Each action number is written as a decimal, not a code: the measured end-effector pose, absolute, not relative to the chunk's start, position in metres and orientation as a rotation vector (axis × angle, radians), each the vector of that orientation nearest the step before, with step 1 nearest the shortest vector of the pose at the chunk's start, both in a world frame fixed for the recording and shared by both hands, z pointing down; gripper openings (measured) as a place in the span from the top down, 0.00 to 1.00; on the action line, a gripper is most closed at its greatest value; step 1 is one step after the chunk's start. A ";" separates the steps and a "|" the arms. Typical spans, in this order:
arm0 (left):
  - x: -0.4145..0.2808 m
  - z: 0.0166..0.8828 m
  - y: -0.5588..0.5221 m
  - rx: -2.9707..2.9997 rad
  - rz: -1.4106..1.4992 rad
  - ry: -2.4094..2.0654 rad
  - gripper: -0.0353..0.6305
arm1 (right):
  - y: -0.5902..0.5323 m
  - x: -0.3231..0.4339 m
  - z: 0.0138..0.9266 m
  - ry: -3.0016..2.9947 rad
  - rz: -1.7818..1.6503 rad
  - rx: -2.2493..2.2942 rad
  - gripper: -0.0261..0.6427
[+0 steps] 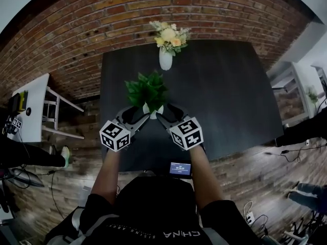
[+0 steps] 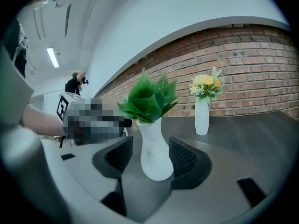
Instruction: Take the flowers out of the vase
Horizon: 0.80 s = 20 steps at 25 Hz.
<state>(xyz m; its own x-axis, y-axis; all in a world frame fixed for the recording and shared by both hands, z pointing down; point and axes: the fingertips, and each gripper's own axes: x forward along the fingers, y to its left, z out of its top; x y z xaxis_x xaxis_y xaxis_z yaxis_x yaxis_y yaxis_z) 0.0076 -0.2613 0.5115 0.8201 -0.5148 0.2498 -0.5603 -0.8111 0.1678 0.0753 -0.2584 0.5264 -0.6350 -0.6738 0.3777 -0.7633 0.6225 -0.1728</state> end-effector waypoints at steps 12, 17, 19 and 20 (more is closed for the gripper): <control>0.026 0.510 -0.284 2.811 0.279 -0.726 0.33 | -0.301 0.042 0.565 -2.634 0.292 0.979 0.53; 0.034 0.504 -0.294 2.877 0.289 -0.754 0.33 | -0.308 0.031 0.567 -2.685 0.259 0.924 0.53; 0.040 0.499 -0.300 2.896 0.259 -0.768 0.33 | -0.309 0.030 0.568 -2.688 0.244 0.918 0.54; 0.042 0.496 -0.303 2.901 0.241 -0.777 0.33 | -0.310 0.030 0.569 -2.691 0.244 0.918 0.59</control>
<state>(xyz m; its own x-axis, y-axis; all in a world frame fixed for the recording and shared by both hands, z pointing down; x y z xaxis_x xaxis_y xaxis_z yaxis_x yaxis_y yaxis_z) 0.0421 -0.3028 0.4965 0.8547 -0.4845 0.1863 -0.5050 -0.8592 0.0825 0.0301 -0.3098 0.5687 -0.7561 -0.5699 0.3218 -0.6186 0.7828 -0.0669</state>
